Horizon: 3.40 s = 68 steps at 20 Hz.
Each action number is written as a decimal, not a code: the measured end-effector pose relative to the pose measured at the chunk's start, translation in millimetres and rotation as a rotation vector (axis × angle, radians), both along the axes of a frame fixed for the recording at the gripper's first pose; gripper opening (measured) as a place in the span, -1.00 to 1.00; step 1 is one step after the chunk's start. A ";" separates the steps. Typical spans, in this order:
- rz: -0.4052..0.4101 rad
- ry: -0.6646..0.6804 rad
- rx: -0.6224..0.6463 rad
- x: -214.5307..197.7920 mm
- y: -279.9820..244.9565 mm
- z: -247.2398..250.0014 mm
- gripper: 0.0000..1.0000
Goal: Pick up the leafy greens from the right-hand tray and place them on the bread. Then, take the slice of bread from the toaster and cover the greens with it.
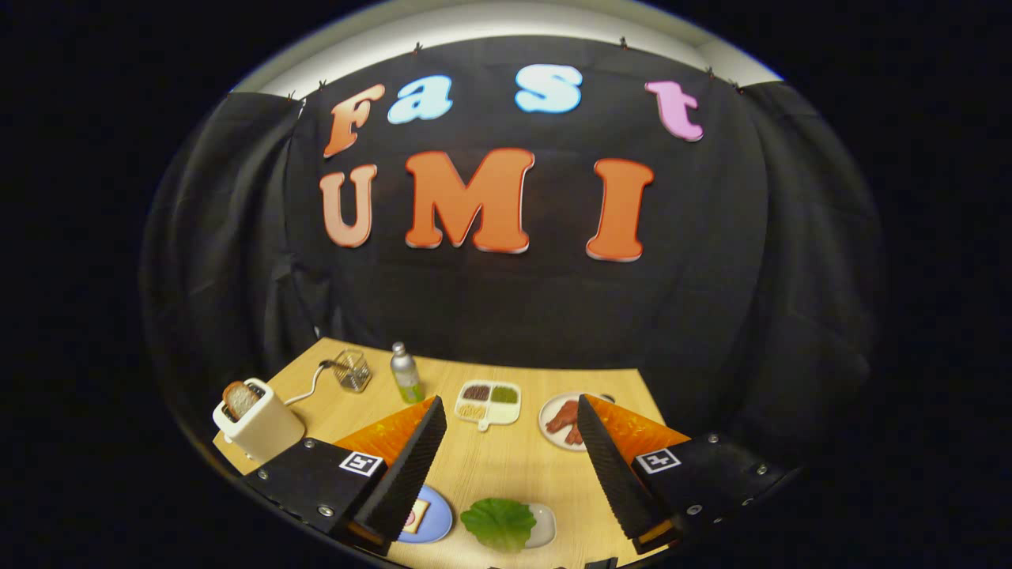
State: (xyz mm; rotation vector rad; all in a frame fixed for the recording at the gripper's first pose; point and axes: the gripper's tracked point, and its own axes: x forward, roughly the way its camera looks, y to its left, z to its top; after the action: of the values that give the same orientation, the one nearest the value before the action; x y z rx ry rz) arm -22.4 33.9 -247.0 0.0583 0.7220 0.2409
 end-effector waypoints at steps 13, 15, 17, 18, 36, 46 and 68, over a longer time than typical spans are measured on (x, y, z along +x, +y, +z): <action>0.149 0.601 0.057 -83.2 7.8 -162.6 0.82; 0.185 0.628 0.027 -87.7 2.9 -182.6 0.80; 0.213 0.665 0.015 -95.3 3.2 -199.9 0.79; 0.228 0.685 0.010 -100.7 4.1 -209.7 0.78; 0.276 0.786 -0.152 -143.8 -4.3 -310.9 0.77; 0.265 0.763 -0.184 -146.4 9.5 -310.8 0.21; 0.049 0.610 -0.053 -126.0 36.5 -248.0 -0.93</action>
State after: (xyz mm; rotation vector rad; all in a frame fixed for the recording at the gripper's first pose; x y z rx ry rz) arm -148.4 70.4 -495.0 0.0647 1.3375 0.2522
